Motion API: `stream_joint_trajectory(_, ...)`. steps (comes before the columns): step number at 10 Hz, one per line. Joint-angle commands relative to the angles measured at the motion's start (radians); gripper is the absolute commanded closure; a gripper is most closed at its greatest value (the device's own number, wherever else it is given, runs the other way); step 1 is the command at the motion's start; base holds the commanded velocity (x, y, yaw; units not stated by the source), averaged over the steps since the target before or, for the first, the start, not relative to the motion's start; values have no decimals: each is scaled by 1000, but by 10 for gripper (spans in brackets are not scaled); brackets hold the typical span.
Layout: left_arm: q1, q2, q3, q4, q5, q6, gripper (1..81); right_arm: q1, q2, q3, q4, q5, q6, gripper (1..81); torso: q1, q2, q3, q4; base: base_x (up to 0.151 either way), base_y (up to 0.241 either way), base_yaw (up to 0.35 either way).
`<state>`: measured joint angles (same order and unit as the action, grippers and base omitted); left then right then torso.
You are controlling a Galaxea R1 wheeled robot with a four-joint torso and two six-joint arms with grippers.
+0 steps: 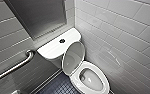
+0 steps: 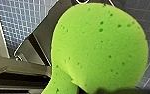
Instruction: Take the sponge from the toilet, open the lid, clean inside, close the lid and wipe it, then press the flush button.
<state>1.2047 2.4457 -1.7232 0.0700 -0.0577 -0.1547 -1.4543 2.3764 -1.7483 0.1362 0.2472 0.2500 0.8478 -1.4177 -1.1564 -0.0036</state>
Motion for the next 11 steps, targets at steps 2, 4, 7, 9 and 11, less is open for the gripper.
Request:
stream_joint_trajectory(2,-217,-60,60,-203,208,1,10,-41,-17,18,-29,-55,-3,811,0,0,0,0,0,0,0)
stream_joint_trajectory(4,-326,-68,65,-306,261,1,10,-55,2,15,-46,-42,-3,811,0,0,0,0,0,0,0)
stream_joint_trajectory(7,-478,-108,117,-426,291,1,10,-56,14,15,-46,-28,-3,811,0,0,0,0,0,0,0)
stream_joint_trajectory(9,-556,-161,177,-508,291,1,10,-55,16,14,-46,-26,-3,811,0,0,0,0,0,0,0)
stream_joint_trajectory(11,-599,-200,203,-572,282,0,10,-56,17,14,-46,-26,-3,811,0,1,0,0,0,0,0)
